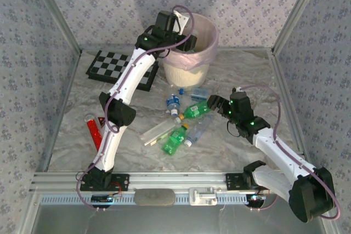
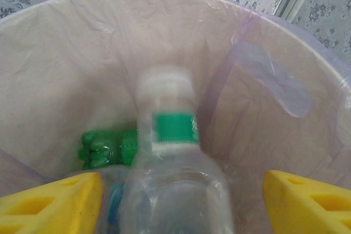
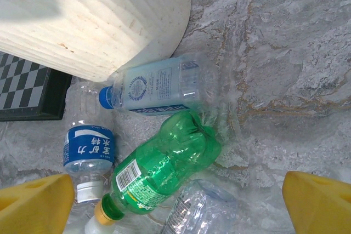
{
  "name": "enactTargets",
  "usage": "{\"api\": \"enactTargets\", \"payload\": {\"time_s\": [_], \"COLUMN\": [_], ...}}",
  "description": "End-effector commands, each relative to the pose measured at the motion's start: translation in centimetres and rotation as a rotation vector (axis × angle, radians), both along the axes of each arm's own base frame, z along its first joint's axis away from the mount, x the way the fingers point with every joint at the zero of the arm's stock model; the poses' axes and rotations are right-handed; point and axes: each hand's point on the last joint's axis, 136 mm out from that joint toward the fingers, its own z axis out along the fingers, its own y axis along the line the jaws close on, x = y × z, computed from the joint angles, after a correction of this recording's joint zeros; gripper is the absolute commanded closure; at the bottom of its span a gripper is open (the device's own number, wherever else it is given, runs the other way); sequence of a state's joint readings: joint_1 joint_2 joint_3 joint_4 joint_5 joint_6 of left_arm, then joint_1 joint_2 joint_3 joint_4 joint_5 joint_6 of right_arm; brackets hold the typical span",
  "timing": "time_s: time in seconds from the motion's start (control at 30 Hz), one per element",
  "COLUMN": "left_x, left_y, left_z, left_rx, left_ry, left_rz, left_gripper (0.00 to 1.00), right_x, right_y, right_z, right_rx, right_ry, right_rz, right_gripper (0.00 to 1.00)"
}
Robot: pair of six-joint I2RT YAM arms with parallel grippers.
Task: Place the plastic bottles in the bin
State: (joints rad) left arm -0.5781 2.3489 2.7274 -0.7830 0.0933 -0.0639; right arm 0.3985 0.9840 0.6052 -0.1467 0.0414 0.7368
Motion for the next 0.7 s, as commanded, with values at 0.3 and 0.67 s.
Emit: {"api": "enactTargets", "payload": {"time_s": [0.3, 0.67], "left_x": [-4.2, -9.5], "left_y": [-0.5, -0.3], "left_z": [6.4, 8.8], "left_rx": [-0.039, -0.038], "left_ry": [-0.094, -0.183], "left_rz": [-0.051, -0.084], "left_gripper": [0.05, 0.03], "right_x": [0.1, 0.8], "right_y": [0.1, 1.2], "right_z": [-0.8, -2.0], "right_rx": [0.012, 0.049], "right_ry": [0.024, 0.063], "right_rz": [-0.009, -0.003], "right_gripper": [0.01, 0.01]}}
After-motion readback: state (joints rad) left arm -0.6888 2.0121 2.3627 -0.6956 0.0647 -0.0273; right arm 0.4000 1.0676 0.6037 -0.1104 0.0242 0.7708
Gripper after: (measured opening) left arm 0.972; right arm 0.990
